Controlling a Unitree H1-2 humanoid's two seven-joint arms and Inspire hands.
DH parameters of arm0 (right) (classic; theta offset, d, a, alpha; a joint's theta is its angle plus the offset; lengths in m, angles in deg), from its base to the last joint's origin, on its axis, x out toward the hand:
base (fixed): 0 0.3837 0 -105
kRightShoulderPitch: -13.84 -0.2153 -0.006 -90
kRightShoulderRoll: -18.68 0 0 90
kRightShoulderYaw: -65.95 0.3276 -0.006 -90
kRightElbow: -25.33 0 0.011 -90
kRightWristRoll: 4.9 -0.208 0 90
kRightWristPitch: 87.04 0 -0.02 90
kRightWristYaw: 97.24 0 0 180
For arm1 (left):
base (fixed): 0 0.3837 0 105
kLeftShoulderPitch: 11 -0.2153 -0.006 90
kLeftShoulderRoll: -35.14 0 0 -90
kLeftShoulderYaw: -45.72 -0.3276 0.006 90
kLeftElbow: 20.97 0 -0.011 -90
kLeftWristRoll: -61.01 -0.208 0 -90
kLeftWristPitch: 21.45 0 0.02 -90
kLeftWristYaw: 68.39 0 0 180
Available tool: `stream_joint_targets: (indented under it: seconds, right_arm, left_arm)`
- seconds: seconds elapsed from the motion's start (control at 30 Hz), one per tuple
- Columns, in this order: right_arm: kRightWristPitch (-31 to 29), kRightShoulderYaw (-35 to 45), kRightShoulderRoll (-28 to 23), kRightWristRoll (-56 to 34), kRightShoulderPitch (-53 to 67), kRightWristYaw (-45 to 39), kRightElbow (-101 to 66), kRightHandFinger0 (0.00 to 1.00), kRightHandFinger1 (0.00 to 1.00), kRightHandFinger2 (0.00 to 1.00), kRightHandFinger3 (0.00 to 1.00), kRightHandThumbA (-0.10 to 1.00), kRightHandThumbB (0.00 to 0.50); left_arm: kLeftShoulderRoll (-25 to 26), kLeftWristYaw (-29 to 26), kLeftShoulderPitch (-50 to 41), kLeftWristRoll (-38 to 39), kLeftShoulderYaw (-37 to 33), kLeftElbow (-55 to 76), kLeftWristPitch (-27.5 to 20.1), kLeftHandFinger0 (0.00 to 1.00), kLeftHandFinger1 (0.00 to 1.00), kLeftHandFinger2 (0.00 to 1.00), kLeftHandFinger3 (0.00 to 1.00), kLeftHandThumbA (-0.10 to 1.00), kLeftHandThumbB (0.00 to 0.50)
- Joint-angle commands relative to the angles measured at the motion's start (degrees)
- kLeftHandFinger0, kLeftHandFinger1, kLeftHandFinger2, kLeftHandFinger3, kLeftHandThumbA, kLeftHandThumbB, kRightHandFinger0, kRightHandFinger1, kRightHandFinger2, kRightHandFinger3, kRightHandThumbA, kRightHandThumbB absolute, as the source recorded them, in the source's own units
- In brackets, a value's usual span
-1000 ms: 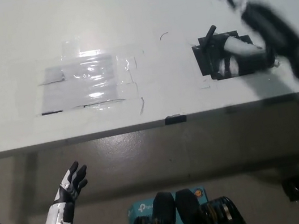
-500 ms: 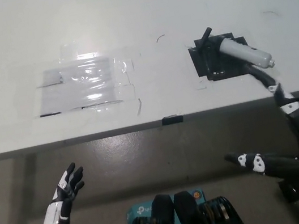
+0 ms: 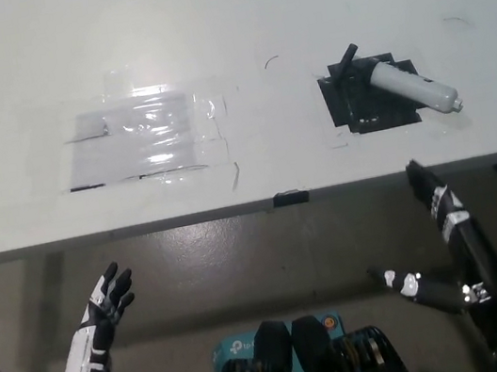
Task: The robot uses right hand to pick up a small white air pumper and uses its left hand to compress it, and then puts it on the desk
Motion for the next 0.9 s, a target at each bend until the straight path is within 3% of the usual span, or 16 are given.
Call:
stream_joint_targets:
  seconds: [0.0, 0.1, 0.67, 0.87]
  right_arm:
    - [-7.0, 0.3, 0.3, -2.9, -1.6, 2.4, 5.3, 1.00, 1.00, 1.00, 1.00, 0.94, 0.193]
    - [-8.1, -0.3, 0.1, -2.0, -2.4, 2.8, 10.1, 1.00, 1.00, 1.00, 1.00, 0.95, 0.233]
    - [-8.7, -4.6, -2.2, 2.4, -4.2, 8.3, 15.4, 1.00, 1.00, 1.00, 1.00, 0.97, 0.191]
    - [-8.7, -5.7, -2.8, 2.0, -3.7, 8.0, 14.9, 1.00, 1.00, 1.00, 1.00, 0.96, 0.189]
  left_arm:
    - [0.2, 1.5, 1.0, 4.5, 0.7, 0.0, 1.2, 1.00, 1.00, 1.00, 1.00, 1.00, 0.093]
    - [0.4, 1.0, 2.0, 4.6, 1.3, -1.7, 0.6, 1.00, 1.00, 1.00, 1.00, 1.00, 0.073]
    - [1.0, 1.4, 4.7, 5.2, 2.2, -6.4, 1.3, 1.00, 1.00, 1.00, 1.00, 1.00, 0.121]
    - [0.1, 0.7, 3.3, 4.8, 2.3, -7.2, 0.9, 1.00, 1.00, 1.00, 1.00, 1.00, 0.095]
